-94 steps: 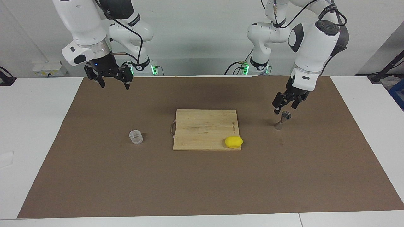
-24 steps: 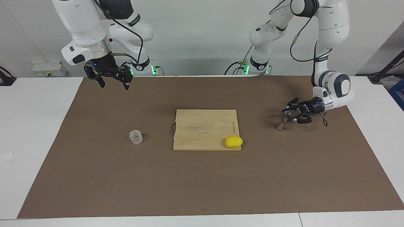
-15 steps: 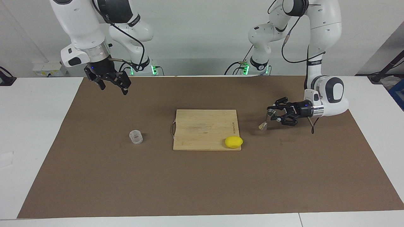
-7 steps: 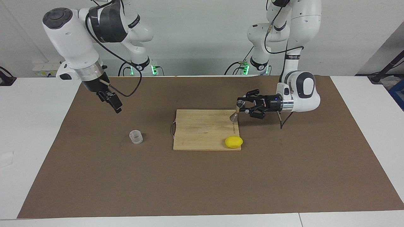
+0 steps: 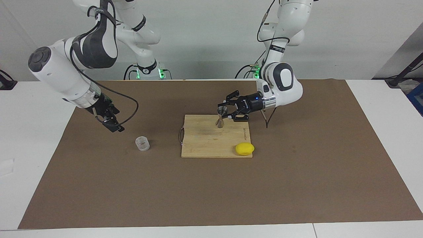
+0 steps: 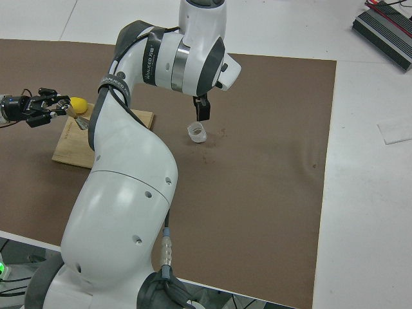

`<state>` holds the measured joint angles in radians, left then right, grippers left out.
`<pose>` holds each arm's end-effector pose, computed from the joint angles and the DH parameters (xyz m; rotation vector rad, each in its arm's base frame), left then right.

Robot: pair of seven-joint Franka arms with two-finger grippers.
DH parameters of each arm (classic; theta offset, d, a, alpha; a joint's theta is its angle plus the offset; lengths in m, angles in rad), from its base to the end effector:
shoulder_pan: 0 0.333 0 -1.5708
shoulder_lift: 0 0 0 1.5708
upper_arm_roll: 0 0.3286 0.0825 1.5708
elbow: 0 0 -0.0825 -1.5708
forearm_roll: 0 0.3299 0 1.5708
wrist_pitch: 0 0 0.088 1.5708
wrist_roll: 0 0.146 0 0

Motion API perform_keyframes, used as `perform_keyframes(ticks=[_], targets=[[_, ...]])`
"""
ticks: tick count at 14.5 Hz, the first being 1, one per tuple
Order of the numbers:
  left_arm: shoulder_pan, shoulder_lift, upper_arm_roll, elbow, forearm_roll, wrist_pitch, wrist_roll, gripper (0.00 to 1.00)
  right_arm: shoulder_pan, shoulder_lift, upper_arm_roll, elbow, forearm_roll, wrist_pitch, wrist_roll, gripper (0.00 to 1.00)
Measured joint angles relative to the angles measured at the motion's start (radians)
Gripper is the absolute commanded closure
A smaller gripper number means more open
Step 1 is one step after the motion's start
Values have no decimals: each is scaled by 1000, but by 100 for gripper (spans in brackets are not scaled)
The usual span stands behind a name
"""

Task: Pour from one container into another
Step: 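Carry the dark cup onto the board while the right gripper reaches the glass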

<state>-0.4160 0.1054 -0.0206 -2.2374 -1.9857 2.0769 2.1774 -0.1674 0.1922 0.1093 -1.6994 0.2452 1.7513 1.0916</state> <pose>0.4568 -0.2988 0.4018 1.5142 -0.9519 1.1358 0.5513 -0.0048 0.4620 -2.4355 1.6868 0.3708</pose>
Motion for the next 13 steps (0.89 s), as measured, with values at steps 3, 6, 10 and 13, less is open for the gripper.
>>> perform_keyframes(ticks=[3, 6, 10, 13], targets=[[-100, 2, 0, 0, -121, 125, 53, 65, -24, 30, -1, -47, 77, 19, 38, 0], [-125, 31, -1, -1, -185, 153, 150, 63, -46, 54, -1, -64, 130, 29, 68, 1], [-127, 106, 0, -3, -315, 151, 370, 63, -67, 69, -1, -109, 184, 105, 71, 3], [-129, 117, -1, -1, -329, 151, 413, 62, -84, 73, -1, -151, 250, 158, 72, 3]])
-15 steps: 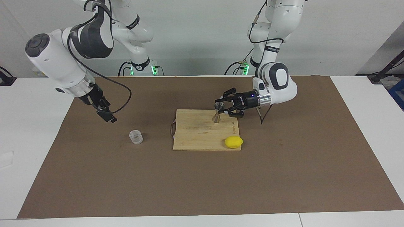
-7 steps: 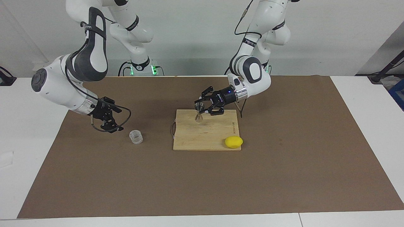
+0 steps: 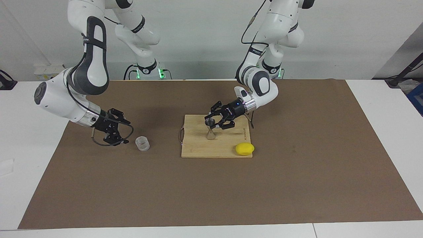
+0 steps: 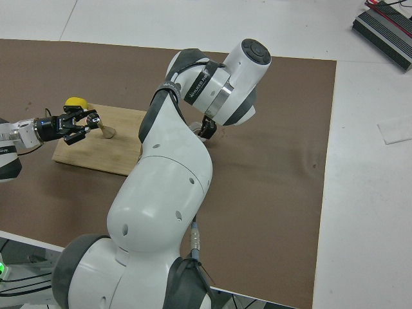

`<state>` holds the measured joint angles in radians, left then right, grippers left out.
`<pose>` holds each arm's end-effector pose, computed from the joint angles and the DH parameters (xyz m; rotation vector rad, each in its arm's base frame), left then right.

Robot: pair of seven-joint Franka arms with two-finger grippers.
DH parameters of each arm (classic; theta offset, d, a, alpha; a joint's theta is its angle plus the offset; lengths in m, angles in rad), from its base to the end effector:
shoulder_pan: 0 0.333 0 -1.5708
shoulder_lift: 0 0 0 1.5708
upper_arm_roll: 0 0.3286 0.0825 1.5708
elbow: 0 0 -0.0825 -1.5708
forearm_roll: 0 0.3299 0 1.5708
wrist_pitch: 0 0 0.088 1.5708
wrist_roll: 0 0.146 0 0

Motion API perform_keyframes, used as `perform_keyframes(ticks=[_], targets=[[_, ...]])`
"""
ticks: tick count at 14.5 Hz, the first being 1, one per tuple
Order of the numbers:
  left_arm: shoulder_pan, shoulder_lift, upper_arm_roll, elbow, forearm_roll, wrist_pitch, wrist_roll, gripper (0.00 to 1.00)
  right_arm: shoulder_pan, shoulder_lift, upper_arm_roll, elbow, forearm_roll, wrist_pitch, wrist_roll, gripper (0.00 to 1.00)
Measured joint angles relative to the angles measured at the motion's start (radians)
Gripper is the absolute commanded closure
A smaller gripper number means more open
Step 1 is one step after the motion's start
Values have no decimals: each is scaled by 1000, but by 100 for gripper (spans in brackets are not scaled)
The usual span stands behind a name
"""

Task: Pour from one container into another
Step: 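Carry the dark cup onto the board while the right gripper reaches the glass, then release the dark cup with the left gripper while the right gripper grasps the glass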

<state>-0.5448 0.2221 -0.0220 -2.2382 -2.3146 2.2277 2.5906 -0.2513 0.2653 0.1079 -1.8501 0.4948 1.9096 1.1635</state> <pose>0.4459 -0.3374 0.3343 1.6184 -1.0233 1.3505 0.5550 -0.0315 0.3806 -2.0018 1.9109 0.5784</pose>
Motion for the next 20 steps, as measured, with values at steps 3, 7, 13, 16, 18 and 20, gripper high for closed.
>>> perform_keyframes(ticks=[3, 7, 13, 16, 18, 20], targets=[[-2, 0, -3, 4, -8, 0, 18, 62, -11, 8, 0, -17, 5, 15, -2, 3], [-3, 1, -4, 4, -16, 0, 35, 60, -11, 45, 0, -17, 10, 38, -14, 3], [-10, 16, -7, 3, -27, -6, 49, 46, -12, 107, 0, -6, 96, 52, -152, 8], [-11, 23, -6, 3, -29, -7, 49, 0, -13, 121, 0, -9, 110, 64, -183, 9], [-11, 24, -4, 3, -29, -7, 49, 0, -13, 126, 0, -12, 132, 65, -195, 9], [-10, 24, 2, 3, -29, -8, 49, 0, -13, 129, 0, -24, 159, 79, -216, 9]])
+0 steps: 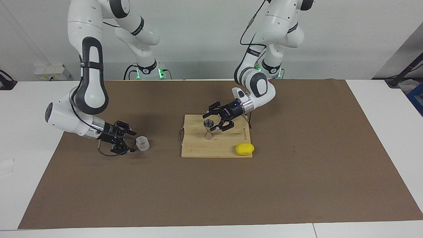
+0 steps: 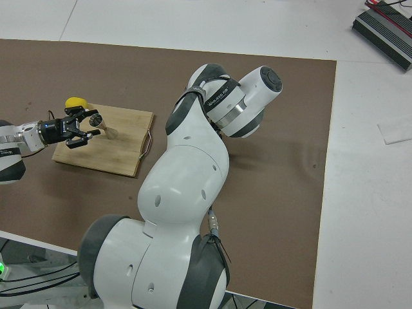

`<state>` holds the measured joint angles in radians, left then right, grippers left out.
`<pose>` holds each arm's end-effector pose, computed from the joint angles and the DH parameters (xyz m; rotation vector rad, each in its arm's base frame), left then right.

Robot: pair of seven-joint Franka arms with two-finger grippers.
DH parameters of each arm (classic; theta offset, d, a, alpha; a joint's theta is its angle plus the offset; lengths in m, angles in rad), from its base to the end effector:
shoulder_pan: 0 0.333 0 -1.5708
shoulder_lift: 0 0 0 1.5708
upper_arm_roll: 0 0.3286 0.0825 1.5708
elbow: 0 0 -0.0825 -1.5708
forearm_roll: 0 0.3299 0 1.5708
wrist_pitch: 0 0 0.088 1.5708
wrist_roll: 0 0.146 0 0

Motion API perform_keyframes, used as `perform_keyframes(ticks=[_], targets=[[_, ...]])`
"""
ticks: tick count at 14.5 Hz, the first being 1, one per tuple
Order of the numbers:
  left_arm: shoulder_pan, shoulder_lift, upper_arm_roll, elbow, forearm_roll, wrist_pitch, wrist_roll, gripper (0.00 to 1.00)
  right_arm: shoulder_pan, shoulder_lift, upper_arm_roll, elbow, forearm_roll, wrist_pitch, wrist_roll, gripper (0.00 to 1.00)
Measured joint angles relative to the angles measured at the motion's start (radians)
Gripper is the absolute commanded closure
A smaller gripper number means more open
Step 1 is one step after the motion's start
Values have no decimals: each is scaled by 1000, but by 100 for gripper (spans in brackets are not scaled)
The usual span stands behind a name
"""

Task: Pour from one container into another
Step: 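Release the dark cup with the left gripper while the right gripper grasps the glass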

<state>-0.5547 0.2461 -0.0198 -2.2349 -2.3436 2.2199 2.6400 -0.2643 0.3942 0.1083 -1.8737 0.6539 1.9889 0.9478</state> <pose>0.4454 -0.3418 0.3240 1.6167 -1.0383 1.3705 0.5679 -0.0329 0.3107 -1.9472 1.7539 0.6520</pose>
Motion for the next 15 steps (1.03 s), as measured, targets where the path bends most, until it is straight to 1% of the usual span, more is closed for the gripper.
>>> perform_keyframes(ticks=[2, 5, 7, 10, 12, 15], targets=[[13, 0, 6, -4, 0, -12, 0, 0, 2, 2, 2, -19, 25, 26, -16, 9], [62, 0, 11, -30, 15, -62, 13, 0, 5, 3, 4, -43, 40, 54, -45, 10], [118, -2, 12, -52, 95, -94, 19, 0, 6, 3, 5, -54, 62, 59, -61, 13], [194, -20, 13, -79, 211, -126, 20, 0, 9, 3, 5, -68, 86, 72, -90, 13], [236, -45, 14, -87, 302, -131, 20, 0, 9, 3, 5, -81, 110, 84, -97, 13], [305, -93, 16, -98, 478, -132, 12, 0, 13, 3, 8, -93, 121, 95, -98, 17]])
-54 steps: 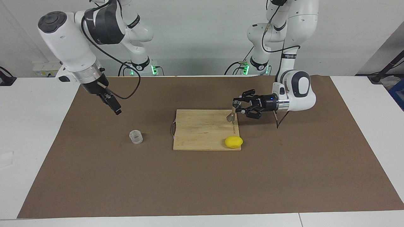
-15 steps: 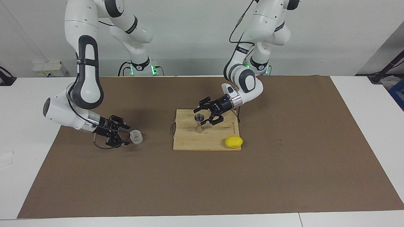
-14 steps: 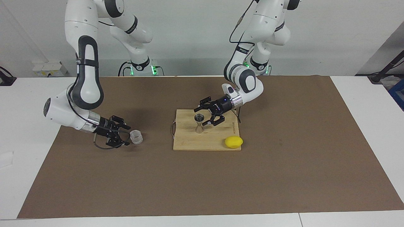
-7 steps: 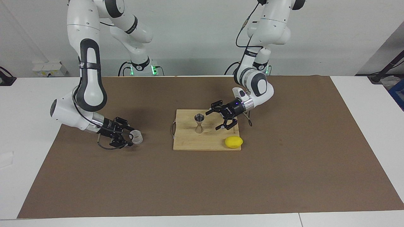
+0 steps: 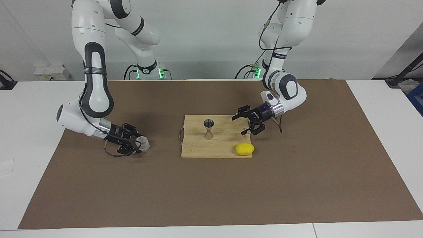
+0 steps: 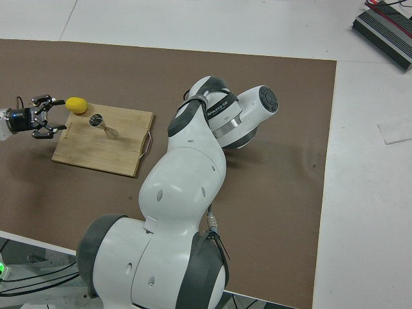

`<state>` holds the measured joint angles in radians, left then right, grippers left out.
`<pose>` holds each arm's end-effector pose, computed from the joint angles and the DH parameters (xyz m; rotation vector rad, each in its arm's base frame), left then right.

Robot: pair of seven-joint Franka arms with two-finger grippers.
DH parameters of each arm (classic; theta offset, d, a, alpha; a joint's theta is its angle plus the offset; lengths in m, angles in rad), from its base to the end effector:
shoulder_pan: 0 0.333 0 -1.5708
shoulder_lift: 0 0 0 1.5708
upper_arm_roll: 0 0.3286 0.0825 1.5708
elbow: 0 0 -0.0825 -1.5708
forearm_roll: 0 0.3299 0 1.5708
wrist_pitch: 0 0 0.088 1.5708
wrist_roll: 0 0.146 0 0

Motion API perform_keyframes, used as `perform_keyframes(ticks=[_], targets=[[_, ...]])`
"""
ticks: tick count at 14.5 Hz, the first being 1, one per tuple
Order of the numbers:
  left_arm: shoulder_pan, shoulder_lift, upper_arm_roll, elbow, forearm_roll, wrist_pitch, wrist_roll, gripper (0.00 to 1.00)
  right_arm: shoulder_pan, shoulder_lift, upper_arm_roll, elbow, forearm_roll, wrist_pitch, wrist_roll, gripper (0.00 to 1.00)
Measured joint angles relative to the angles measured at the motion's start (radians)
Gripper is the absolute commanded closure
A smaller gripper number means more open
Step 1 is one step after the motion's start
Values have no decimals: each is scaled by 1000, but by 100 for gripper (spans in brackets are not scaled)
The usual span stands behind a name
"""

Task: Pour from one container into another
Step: 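Release the dark cup with the left gripper while the right gripper grasps the glass, then lift the clear glass cup with the right gripper over the dark cup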

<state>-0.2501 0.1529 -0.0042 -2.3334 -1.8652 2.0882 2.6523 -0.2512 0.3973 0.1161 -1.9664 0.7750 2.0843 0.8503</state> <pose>0.4714 -0.2049 0.3308 1.5490 -1.3546 1.3644 0.5580 -0.0193 0.2832 -1.8788 1.7189 0.6400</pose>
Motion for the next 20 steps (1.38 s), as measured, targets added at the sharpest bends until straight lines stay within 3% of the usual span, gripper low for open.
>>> perform_keyframes(ticks=[5, 8, 13, 17, 20], targets=[[187, -62, 5, -9, 452, -35, -33, 0, 1, 0, 2, 0, 4, 0, 0, 36], [297, -67, 7, 21, 728, -109, -81, 0, 1, -1, 5, 0, 5, 0, 1, 64], [445, -73, 9, 200, 1126, -286, -218, 0, 15, -19, 7, 4, 6, 1, 54, 100], [481, -73, 8, 321, 1328, -358, -357, 0, 69, -78, 7, 7, 6, 4, 152, 100], [478, -73, -2, 369, 1403, -367, -463, 0, 134, -132, 8, 8, 6, 41, 250, 100]])
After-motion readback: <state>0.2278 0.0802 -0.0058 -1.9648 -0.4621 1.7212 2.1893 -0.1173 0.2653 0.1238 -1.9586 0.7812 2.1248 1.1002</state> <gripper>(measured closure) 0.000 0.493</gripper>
